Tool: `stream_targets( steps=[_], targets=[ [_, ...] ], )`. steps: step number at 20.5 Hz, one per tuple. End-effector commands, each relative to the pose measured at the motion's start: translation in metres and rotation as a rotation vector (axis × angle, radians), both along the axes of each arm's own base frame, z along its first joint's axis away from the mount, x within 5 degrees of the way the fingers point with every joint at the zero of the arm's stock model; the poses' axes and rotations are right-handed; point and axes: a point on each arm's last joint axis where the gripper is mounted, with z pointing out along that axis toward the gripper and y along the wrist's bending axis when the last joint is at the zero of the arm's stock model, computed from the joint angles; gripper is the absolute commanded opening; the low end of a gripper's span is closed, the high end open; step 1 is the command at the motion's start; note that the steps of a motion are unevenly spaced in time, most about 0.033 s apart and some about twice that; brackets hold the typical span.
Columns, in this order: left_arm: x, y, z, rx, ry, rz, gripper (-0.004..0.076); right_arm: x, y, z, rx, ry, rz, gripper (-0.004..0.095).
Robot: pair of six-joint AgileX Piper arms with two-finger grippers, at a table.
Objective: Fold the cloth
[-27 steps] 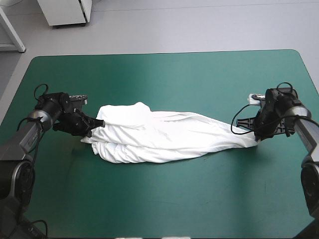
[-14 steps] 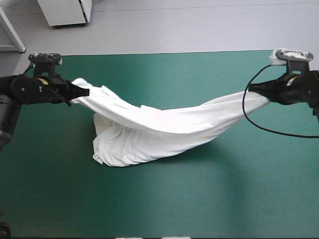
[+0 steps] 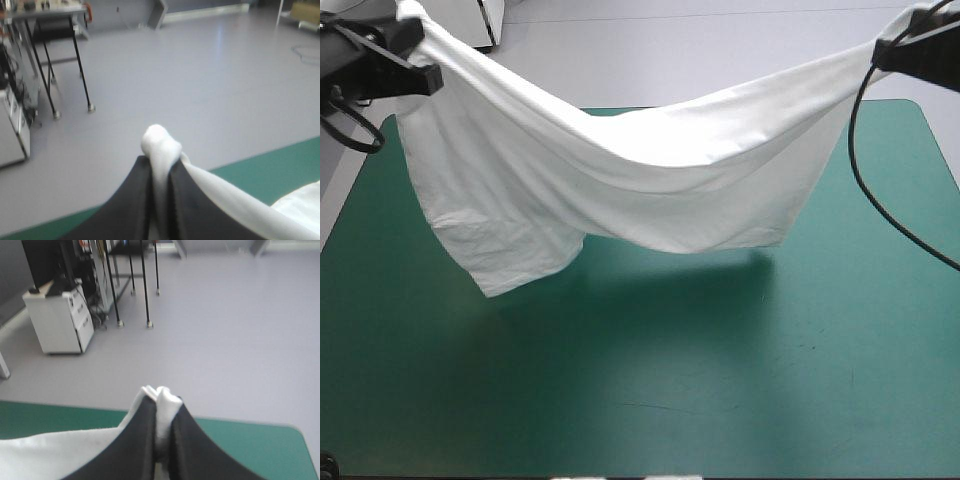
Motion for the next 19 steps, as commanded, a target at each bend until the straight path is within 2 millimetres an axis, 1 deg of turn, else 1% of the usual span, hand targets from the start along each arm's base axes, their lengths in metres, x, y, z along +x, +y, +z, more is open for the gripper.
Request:
stream_targets(
  steps=[1,2,3,4,5,6,7,8,9,10,13,14,15,16,17,18,19],
  targets=[
    [-0.052,-0.002,0.049,-0.068,-0.282,-0.035,-0.0009,-0.055,0.001,0.049,-0.011,-0.311,0.024,-0.0019],
    [-0.059,-0.003,0.054,-0.075,-0.310,-0.051,-0.0009,-0.063,0.002,0.054,0.000,-0.342,0.038,-0.0019],
    [-0.074,-0.005,0.064,-0.071,-0.371,-0.081,-0.0009,-0.080,0.003,0.065,0.004,-0.410,0.047,-0.0019],
    [-0.081,-0.006,0.068,-0.074,-0.391,-0.093,-0.0009,-0.086,0.003,0.068,0.004,-0.431,0.047,-0.0019],
    [-0.095,-0.007,0.073,-0.083,-0.425,-0.113,-0.0009,-0.100,0.003,0.075,0.008,-0.479,0.053,-0.0019],
    [-0.100,-0.008,0.074,-0.084,-0.430,-0.122,-0.0009,-0.104,0.003,0.076,0.009,-0.487,0.058,-0.0019],
    [-0.110,-0.008,0.073,-0.067,-0.420,-0.128,-0.0009,-0.112,0.005,0.077,0.016,-0.491,0.081,-0.0019],
    [-0.109,-0.008,0.072,-0.057,-0.403,-0.128,-0.0009,-0.112,0.005,0.077,0.015,-0.483,0.081,-0.0019],
    [-0.111,-0.009,0.068,-0.037,-0.370,-0.131,-0.0009,-0.108,0.005,0.074,0.009,-0.448,0.082,-0.0019],
    [-0.106,-0.008,0.065,-0.033,-0.337,-0.123,-0.0009,-0.103,0.005,0.071,0.008,-0.426,0.079,-0.0019],
    [-0.055,-0.005,0.037,-0.029,-0.092,-0.067,-0.0009,-0.045,0.000,0.046,0.028,-0.199,0.013,-0.0019],
    [-0.031,-0.005,0.023,-0.019,-0.002,-0.065,-0.0009,-0.021,-0.001,0.031,0.027,-0.089,-0.009,-0.0019],
    [-0.010,-0.006,0.010,-0.021,0.065,-0.068,-0.0009,0.005,-0.001,0.014,0.030,0.024,-0.021,-0.0019],
    [0.017,-0.006,-0.009,-0.021,0.153,-0.065,-0.0009,0.034,-0.001,-0.005,0.042,0.133,-0.031,-0.0019],
    [0.037,-0.006,-0.026,-0.020,0.221,-0.060,-0.0009,0.058,0.000,-0.024,0.041,0.216,-0.033,-0.0019],
    [0.064,-0.006,-0.050,-0.020,0.313,-0.059,-0.0009,0.086,0.000,-0.049,0.042,0.317,-0.035,-0.0019],
    [0.081,-0.007,-0.066,-0.022,0.371,-0.058,-0.0009,0.104,0.001,-0.066,0.044,0.380,-0.034,-0.0019]
  ],
)
